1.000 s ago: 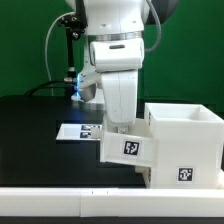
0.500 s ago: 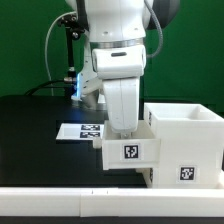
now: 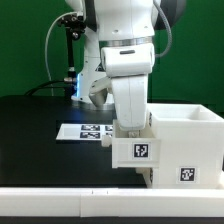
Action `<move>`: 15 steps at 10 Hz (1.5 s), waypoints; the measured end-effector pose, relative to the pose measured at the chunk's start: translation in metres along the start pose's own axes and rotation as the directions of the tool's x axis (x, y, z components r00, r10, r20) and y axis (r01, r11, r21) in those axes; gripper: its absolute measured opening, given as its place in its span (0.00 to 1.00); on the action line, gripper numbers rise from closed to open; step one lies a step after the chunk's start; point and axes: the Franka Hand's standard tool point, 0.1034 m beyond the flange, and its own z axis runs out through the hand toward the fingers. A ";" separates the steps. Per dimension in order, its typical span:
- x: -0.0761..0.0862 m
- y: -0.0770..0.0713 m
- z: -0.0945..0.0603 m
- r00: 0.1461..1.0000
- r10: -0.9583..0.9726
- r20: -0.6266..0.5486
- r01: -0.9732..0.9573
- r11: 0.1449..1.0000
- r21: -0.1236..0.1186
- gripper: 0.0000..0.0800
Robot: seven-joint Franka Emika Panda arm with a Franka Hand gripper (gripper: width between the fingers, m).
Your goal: Assemble drawer
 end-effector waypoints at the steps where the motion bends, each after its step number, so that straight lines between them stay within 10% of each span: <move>1: -0.001 0.000 0.000 1.000 0.002 -0.002 -0.002 1.000 -0.008 0.04; 6: -0.002 0.001 -0.002 1.000 -0.004 0.003 0.004 1.000 -0.002 0.12; 9: -0.011 0.019 -0.049 0.998 -0.021 0.052 0.021 1.000 0.005 0.76; 11: -0.025 0.033 -0.063 0.997 -0.045 0.063 0.045 0.999 0.009 0.80; 15: -0.057 0.035 -0.033 0.997 -0.054 0.046 0.052 0.998 0.047 0.81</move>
Offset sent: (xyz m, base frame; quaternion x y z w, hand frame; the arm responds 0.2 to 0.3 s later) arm 0.0000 0.0000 0.0000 0.0000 0.0000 0.0000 1.0000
